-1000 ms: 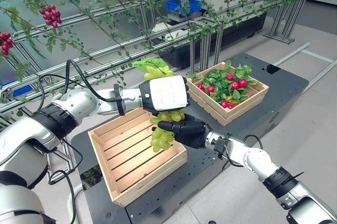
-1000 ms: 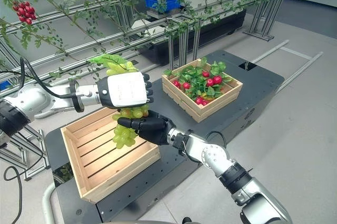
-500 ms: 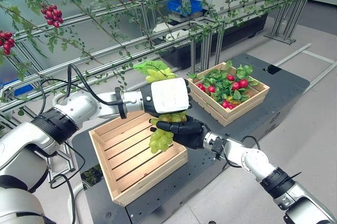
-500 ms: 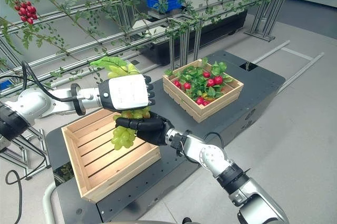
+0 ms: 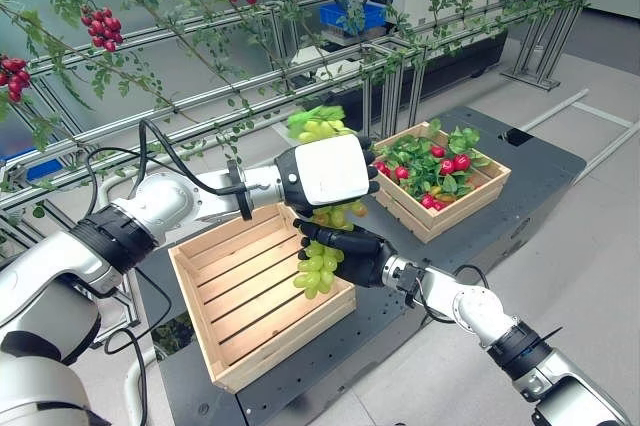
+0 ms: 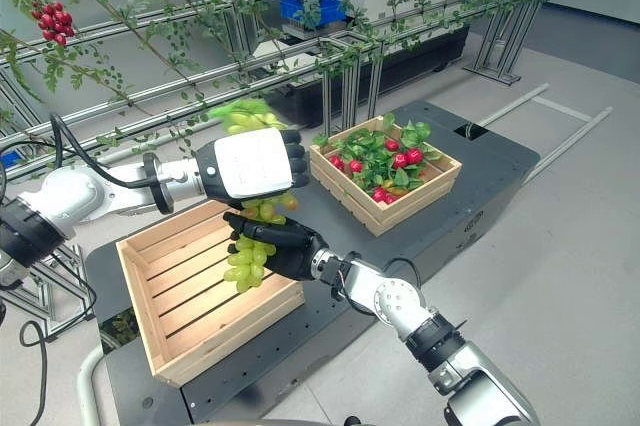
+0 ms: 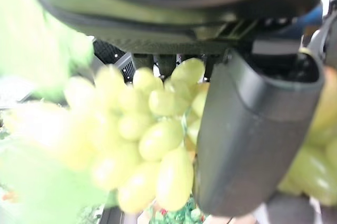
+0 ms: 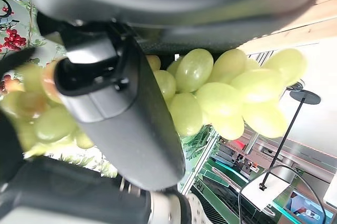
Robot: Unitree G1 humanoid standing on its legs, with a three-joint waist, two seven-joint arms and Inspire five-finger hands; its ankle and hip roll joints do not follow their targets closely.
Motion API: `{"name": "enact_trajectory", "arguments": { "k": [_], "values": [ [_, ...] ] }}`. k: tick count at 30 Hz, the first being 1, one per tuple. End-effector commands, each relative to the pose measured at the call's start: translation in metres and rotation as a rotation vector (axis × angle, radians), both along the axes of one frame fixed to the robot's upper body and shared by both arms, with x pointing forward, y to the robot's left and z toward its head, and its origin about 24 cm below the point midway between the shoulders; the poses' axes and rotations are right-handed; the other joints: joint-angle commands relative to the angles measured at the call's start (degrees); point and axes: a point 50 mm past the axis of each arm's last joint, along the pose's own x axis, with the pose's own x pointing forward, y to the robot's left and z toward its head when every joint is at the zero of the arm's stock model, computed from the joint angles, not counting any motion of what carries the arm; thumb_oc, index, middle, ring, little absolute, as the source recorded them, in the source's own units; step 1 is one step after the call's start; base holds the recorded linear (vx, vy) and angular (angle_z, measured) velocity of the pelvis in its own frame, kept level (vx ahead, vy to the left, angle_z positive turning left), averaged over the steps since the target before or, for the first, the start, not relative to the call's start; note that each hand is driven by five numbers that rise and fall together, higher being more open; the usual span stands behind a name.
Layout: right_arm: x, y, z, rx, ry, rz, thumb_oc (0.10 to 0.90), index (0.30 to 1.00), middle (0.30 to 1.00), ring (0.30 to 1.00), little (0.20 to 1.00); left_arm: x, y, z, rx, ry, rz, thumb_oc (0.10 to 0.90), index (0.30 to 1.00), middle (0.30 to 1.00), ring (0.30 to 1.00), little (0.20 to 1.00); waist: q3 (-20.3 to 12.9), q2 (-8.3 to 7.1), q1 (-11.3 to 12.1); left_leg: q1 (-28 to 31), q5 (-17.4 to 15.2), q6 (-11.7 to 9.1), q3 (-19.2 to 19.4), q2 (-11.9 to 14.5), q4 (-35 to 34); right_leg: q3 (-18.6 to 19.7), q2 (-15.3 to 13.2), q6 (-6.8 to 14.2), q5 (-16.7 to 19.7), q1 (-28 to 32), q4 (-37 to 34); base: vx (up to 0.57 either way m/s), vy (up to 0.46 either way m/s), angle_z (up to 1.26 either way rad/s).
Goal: Pick up the fruits from the basket on one side to the basket on the other side
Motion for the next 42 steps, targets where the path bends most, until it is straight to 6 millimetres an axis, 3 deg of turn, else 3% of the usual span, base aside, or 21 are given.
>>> {"name": "enact_trajectory", "arguments": {
  "k": [1,11,19,23,24,25,27,29,31,33,37,38,42],
  "values": [
    [0.028,-0.008,0.060,0.323,-0.138,-0.158,0.400,0.300,0.300,0.300,0.300,0.011,0.005,0.038,-0.186,-0.084,0.061,0.800,0.900,0.900,0.900,0.900,-3.4,-1.94,1.4,0.2,-3.9,-0.1,-1.3,-0.5,0.1,-1.1,-1.4,0.1,-0.8,0.7,0.1,0.00,0.000,0.00],
    [0.032,-0.027,0.050,0.283,-0.142,-0.238,0.400,0.300,0.300,0.300,0.300,0.022,0.042,0.042,-0.215,-0.096,0.237,0.800,0.900,0.900,0.900,0.900,-3.4,-1.50,0.9,0.2,-3.8,-0.3,-0.6,-0.3,0.1,-0.7,-1.4,0.2,-0.7,0.4,0.1,0.00,0.000,0.00],
    [0.039,-0.058,0.048,0.220,-0.189,-0.368,0.400,0.300,0.300,0.300,0.300,0.026,0.083,0.043,-0.299,-0.109,0.400,0.800,0.900,0.900,0.900,0.900,-3.3,-1.19,0.5,0.4,-3.8,-0.4,-0.3,-0.1,0.1,-0.2,-1.3,0.1,-0.7,0.5,0.1,0.00,0.000,0.00],
    [0.038,-0.073,0.046,0.192,-0.221,-0.429,0.400,0.300,0.300,0.300,0.300,0.025,0.109,0.047,-0.483,-0.114,0.502,0.800,0.900,0.900,0.900,0.900,-3.2,-1.22,0.3,0.2,-3.8,-0.5,0.0,0.1,0.1,0.1,-1.2,0.1,-0.7,0.3,0.1,0.00,0.000,0.00],
    [0.037,-0.078,0.045,0.176,-0.244,-0.460,0.400,0.300,0.300,0.300,0.300,0.022,0.118,0.048,-0.671,-0.067,0.509,0.800,0.900,0.900,0.900,0.900,-3.1,-1.45,0.3,0.2,-3.7,-0.4,0.1,0.1,0.1,0.3,-1.2,0.1,-0.7,0.2,0.1,0.00,0.000,0.00],
    [0.037,-0.079,0.045,0.173,-0.248,-0.465,0.400,0.300,0.300,0.300,0.300,0.022,0.119,0.048,-0.702,-0.058,0.510,0.800,0.900,0.900,0.900,0.900,-3.1,-1.41,0.2,0.2,-3.7,-0.4,0.1,0.1,0.1,0.3,-1.2,0.0,-0.7,0.2,0.1,0.00,0.000,0.00],
    [0.034,-0.087,0.042,0.149,-0.286,-0.523,0.400,0.300,0.300,0.300,0.300,0.017,0.127,0.041,-0.955,0.046,0.509,0.800,0.900,0.900,0.900,0.900,-2.9,-1.76,0.3,0.0,-3.7,-0.4,0.0,0.1,0.1,0.6,-1.1,-0.1,-0.7,0.1,0.1,0.00,0.000,0.00],
    [0.028,-0.096,0.036,0.113,-0.315,-0.593,0.400,0.300,0.300,0.300,0.300,0.011,0.127,0.017,-1.175,0.183,0.469,0.800,0.900,0.900,0.900,0.900,-2.8,-2.22,0.0,0.0,-3.8,-0.3,-0.1,0.3,0.1,1.2,-0.8,-0.3,-0.8,-0.1,0.1,0.01,-0.043,-0.01],
    [0.026,-0.098,0.034,0.094,-0.325,-0.626,0.400,0.300,0.300,0.300,0.300,0.008,0.122,0.006,-1.252,0.266,0.447,0.800,0.900,0.900,0.900,0.900,-2.7,-2.35,-0.2,0.1,-3.8,-0.3,-0.1,0.4,0.1,1.5,-0.7,-0.4,-0.8,-0.1,0.1,0.02,-0.042,-0.03],
    [0.015,-0.106,0.024,0.037,-0.335,-0.702,0.400,0.300,0.300,0.300,0.300,-0.003,0.102,-0.027,-1.487,0.554,0.391,0.800,0.900,0.900,0.900,0.900,-2.3,-2.95,-0.5,0.2,-3.9,-0.1,-0.2,0.6,0.1,2.5,-0.3,-0.7,-0.8,-0.3,0.1,0.02,-0.080,-0.16],
    [0.003,-0.110,0.007,-0.016,-0.332,-0.767,0.400,0.300,0.300,0.300,0.300,-0.013,0.080,-0.073,-1.761,0.923,0.364,0.800,0.900,0.900,0.900,0.900,-1.4,-3.44,-0.8,0.6,-3.9,0.2,0.3,1.1,0.1,3.2,0.2,-1.2,-0.9,-0.2,0.1,0.00,-0.081,-0.19],
    [-0.003,-0.108,-0.001,-0.029,-0.313,-0.784,0.400,0.300,0.300,0.300,0.300,-0.020,0.066,-0.097,-1.871,1.083,0.345,0.800,0.900,0.900,0.900,0.900,-0.5,-3.75,-1.1,1.1,-4.0,0.3,0.7,1.4,0.1,3.5,0.5,-1.5,-1.0,0.0,0.1,-0.02,-0.108,-0.26],
    [-0.015,-0.105,-0.026,-0.047,-0.241,-0.819,0.400,0.300,0.300,0.300,0.300,-0.034,0.046,-0.134,-2.071,1.303,0.339,0.800,0.900,0.900,0.900,0.900,0.7,-5.02,-1.4,2.2,-4.1,0.2,1.9,2.1,1.1,4.9,1.7,-2.8,-1.0,0.5,0.1,0.00,-0.104,-0.26]
  ]
}}
